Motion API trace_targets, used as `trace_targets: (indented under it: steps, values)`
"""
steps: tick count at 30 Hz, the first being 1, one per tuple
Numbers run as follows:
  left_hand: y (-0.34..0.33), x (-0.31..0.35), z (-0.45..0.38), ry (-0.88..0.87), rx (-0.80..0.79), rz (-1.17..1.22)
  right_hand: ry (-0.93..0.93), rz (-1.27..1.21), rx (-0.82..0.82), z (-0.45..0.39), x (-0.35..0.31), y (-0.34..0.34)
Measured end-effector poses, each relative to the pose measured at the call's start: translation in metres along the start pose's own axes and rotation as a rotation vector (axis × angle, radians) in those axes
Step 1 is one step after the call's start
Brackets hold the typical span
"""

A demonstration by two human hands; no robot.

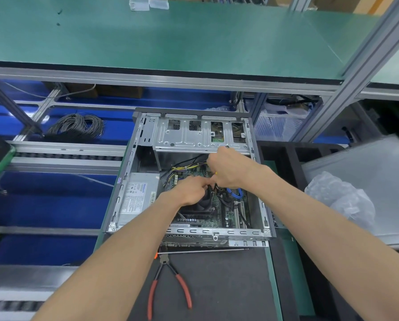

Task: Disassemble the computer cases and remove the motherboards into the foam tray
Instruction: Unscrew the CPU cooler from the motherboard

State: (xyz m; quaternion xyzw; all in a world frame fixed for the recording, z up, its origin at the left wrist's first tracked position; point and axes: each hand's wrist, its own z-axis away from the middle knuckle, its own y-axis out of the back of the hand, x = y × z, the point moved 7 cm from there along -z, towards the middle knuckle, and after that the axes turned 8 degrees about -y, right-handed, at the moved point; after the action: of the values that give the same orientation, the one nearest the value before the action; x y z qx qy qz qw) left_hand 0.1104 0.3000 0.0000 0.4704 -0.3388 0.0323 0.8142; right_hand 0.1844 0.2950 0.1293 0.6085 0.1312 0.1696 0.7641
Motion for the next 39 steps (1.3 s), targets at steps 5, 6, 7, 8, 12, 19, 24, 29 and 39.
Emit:
trace_targets:
  steps: [5,6,7,8,12,19,24,29,39]
  values:
    - [0.001,0.006,0.003,-0.014,-0.016,-0.064,0.089,-0.039,-0.057,-0.004,-0.017,-0.001]
    - [0.0,0.005,0.003,-0.006,-0.012,-0.053,0.09,-0.038,-0.058,-0.004,-0.016,-0.002]
    - [0.0,0.003,0.003,0.01,-0.006,-0.036,0.072,-0.022,-0.05,-0.004,-0.011,-0.003]
    - [0.0,0.002,0.002,0.017,0.002,-0.014,0.05,-0.015,-0.026,-0.004,-0.006,-0.003]
    - [0.003,0.002,0.002,0.02,0.008,-0.014,-0.024,-0.024,0.015,-0.002,0.004,-0.002]
    - [0.0,0.004,0.003,0.0,-0.017,-0.047,0.078,-0.055,-0.053,-0.003,-0.014,-0.005]
    - [0.001,0.002,0.0,-0.014,0.018,0.006,-0.028,-0.044,-0.002,-0.001,0.005,-0.005]
    - [0.003,-0.001,0.003,0.012,0.059,0.051,-0.008,-0.049,-0.05,0.001,-0.007,-0.006]
    - [0.0,0.005,0.001,-0.027,0.002,0.004,-0.033,-0.028,-0.071,-0.001,0.012,-0.009]
